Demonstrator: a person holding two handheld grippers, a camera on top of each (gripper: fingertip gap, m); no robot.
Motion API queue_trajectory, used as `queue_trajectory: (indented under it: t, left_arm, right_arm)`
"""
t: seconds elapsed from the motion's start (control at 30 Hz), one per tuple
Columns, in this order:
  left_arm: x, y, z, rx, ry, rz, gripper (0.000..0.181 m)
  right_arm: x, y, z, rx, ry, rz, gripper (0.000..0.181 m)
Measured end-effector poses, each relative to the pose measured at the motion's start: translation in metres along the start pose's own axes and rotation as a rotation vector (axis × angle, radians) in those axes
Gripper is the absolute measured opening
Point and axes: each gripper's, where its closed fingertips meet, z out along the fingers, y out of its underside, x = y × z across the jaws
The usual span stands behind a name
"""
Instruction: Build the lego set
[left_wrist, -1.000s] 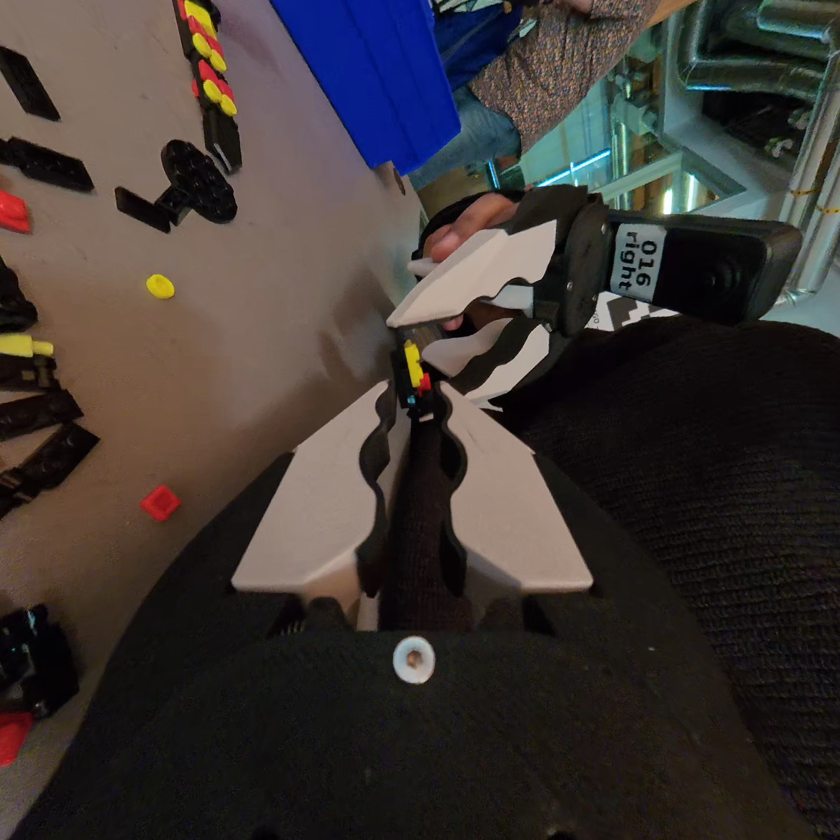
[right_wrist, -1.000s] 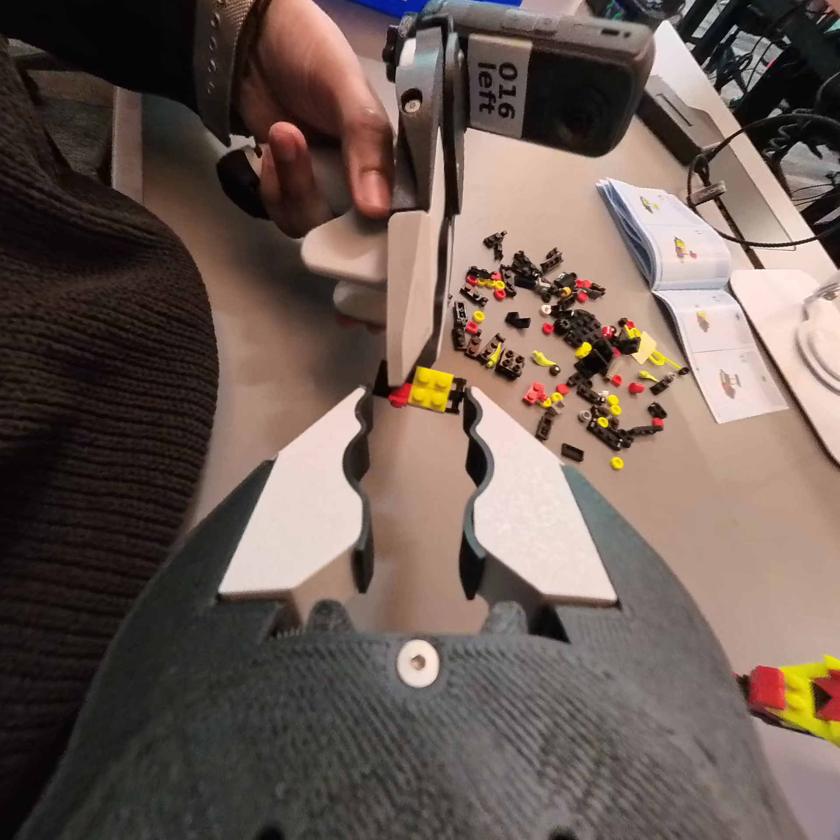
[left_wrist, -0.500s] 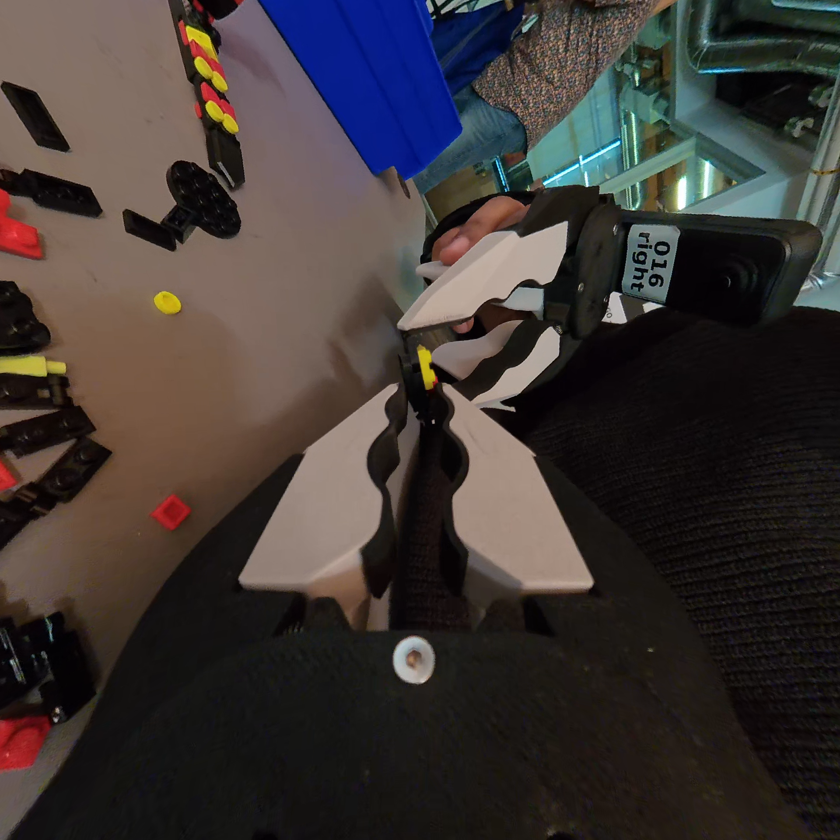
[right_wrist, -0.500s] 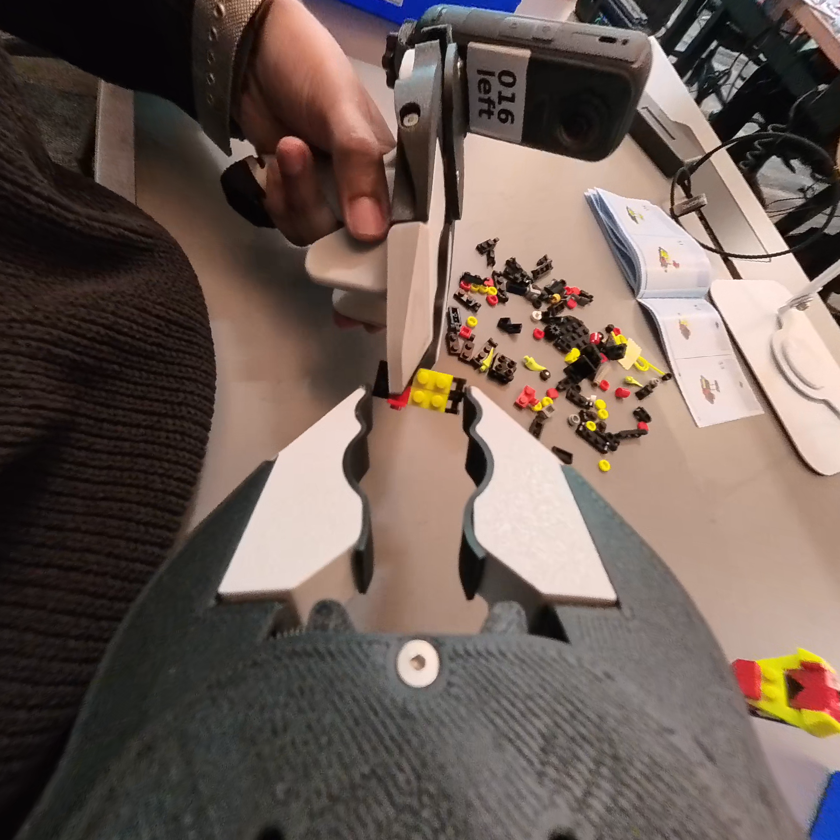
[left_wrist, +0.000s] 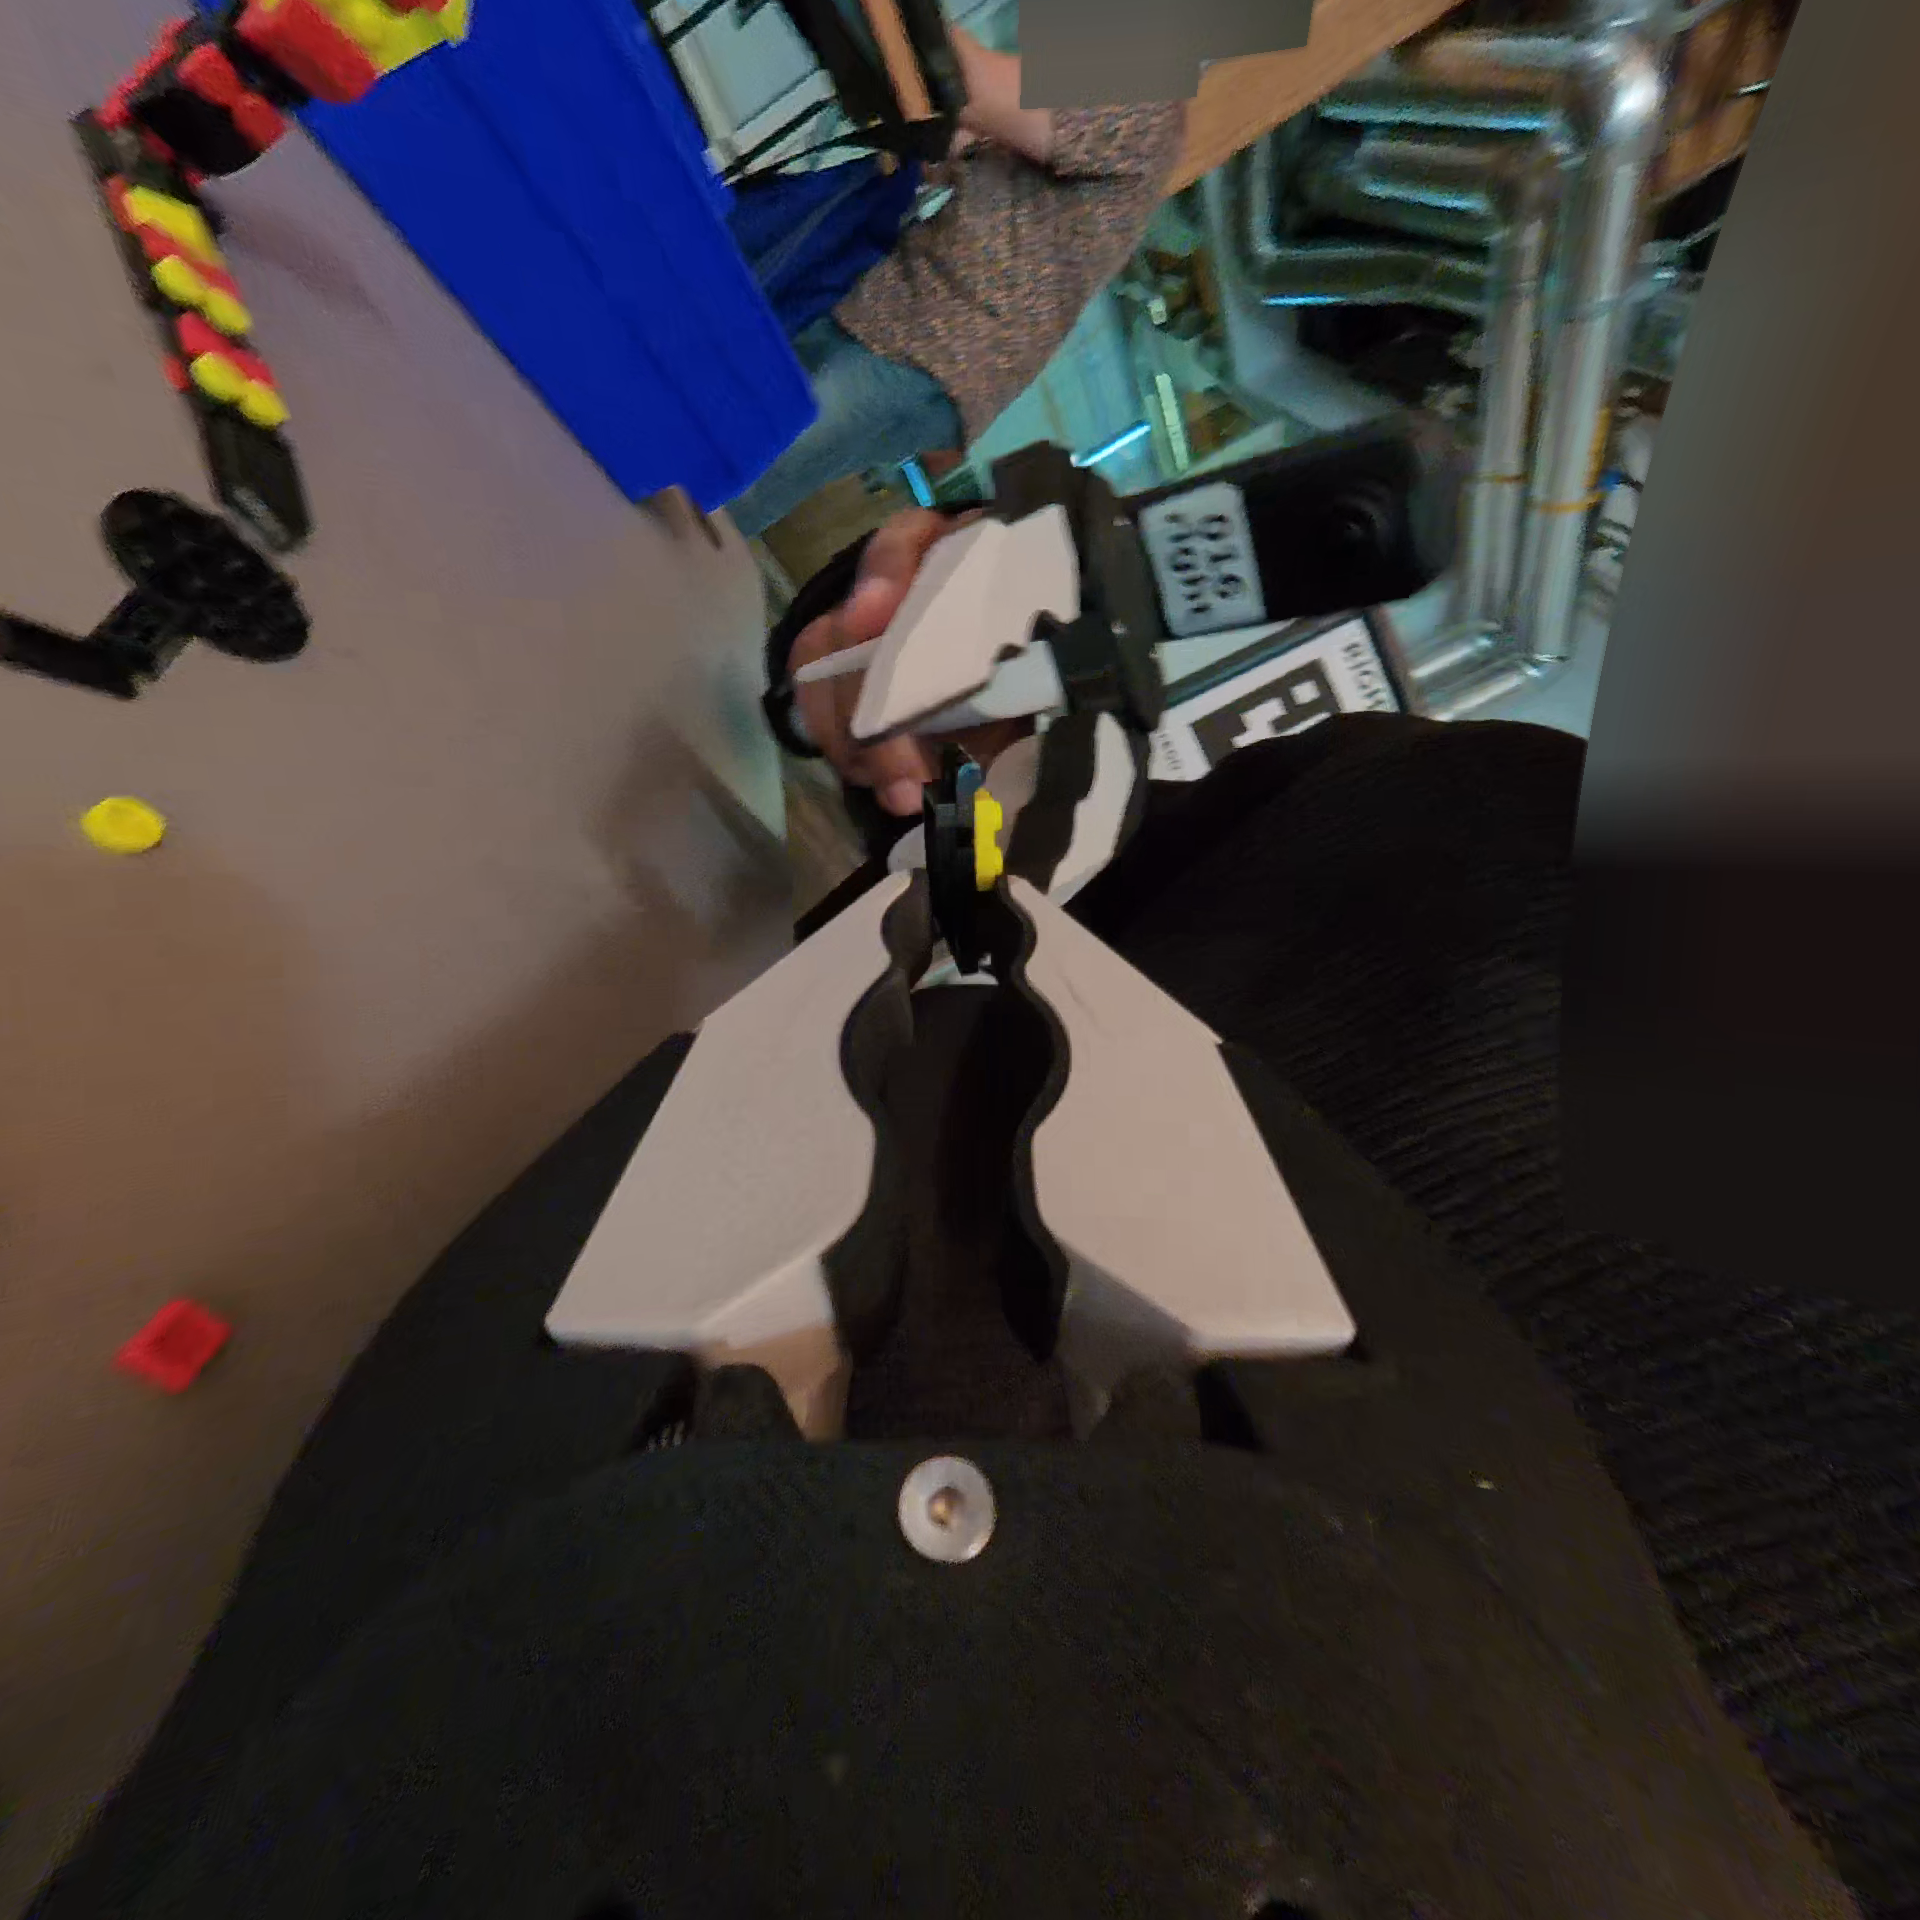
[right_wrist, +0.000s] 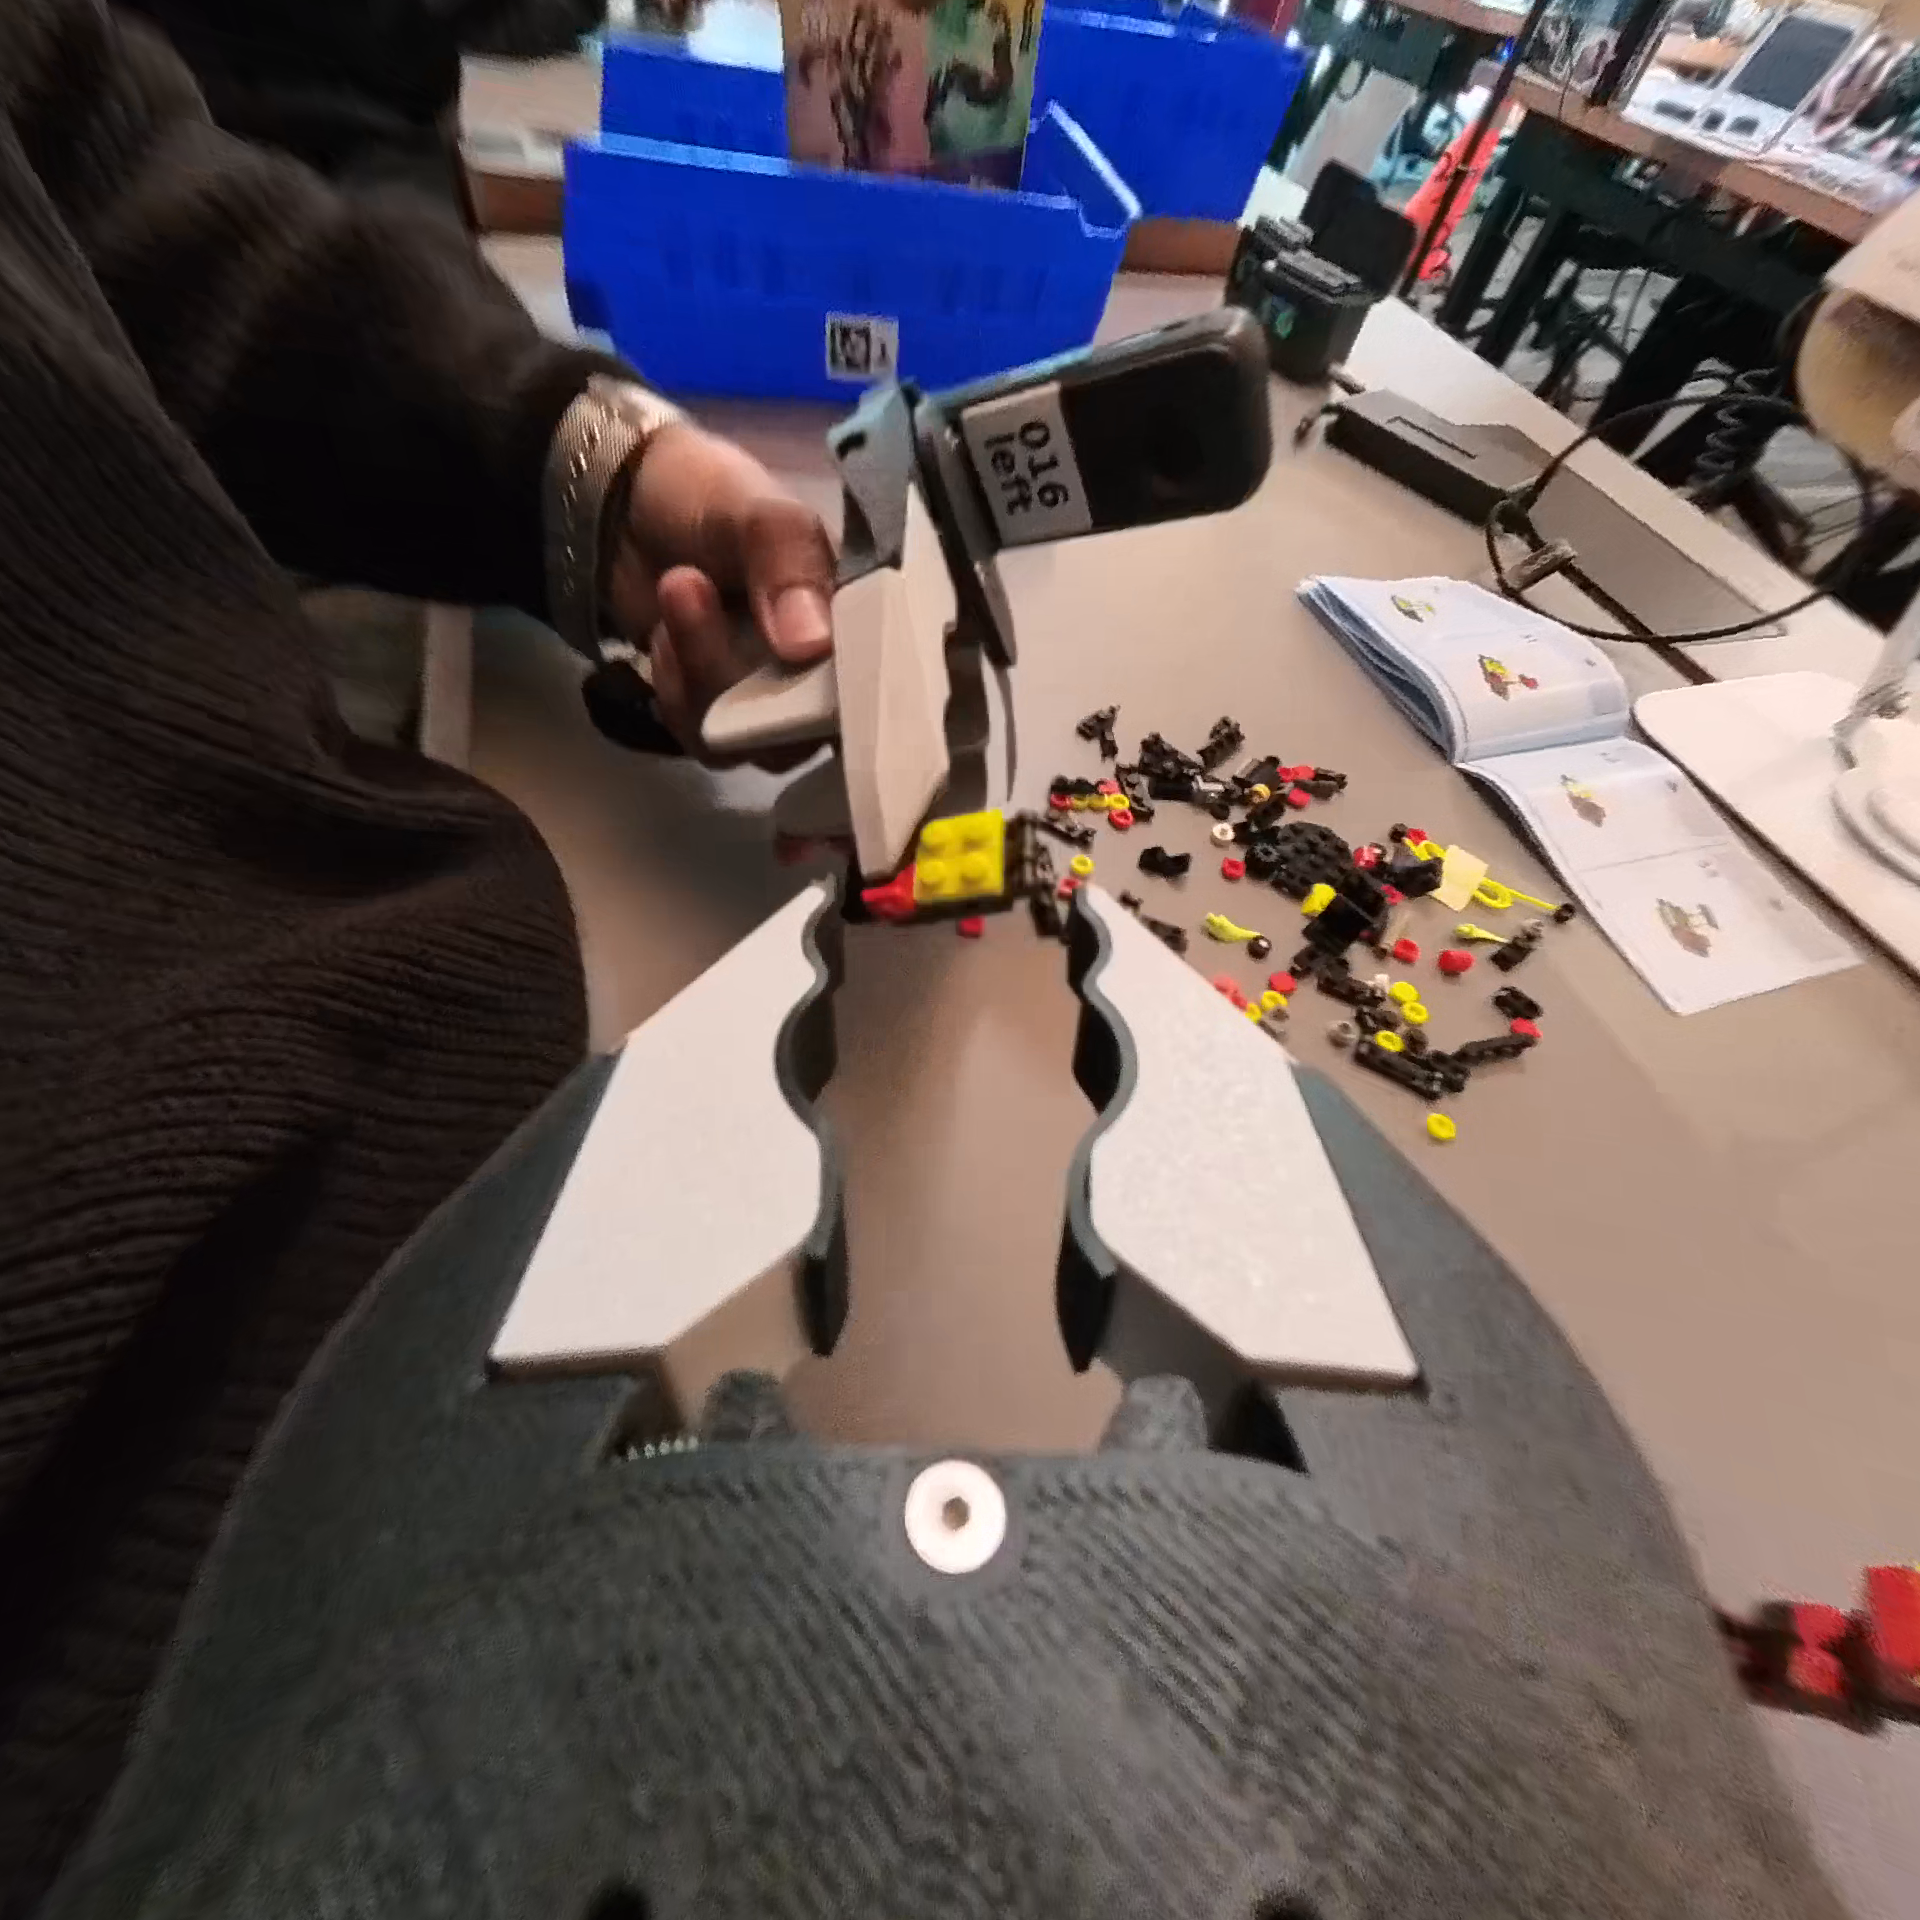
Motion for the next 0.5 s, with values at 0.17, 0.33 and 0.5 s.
queue_trajectory:
  t: [0.17, 0.33, 0.5]
  left_arm:
    - [0.015, -0.010, -0.005, 0.054, 0.057, 0.142, 0.008]
    - [0.017, -0.011, -0.005, 0.069, 0.082, 0.127, 0.008]
    - [0.014, -0.011, -0.003, 0.072, 0.123, 0.025, 0.008]
  right_arm:
    - [0.005, -0.016, -0.011, 0.136, -0.097, 0.229, 0.042]
    - [0.005, -0.021, -0.016, 0.170, -0.098, 0.224, 0.039]
    - [0.013, -0.016, -0.013, 0.093, 0.070, 0.023, 0.067]
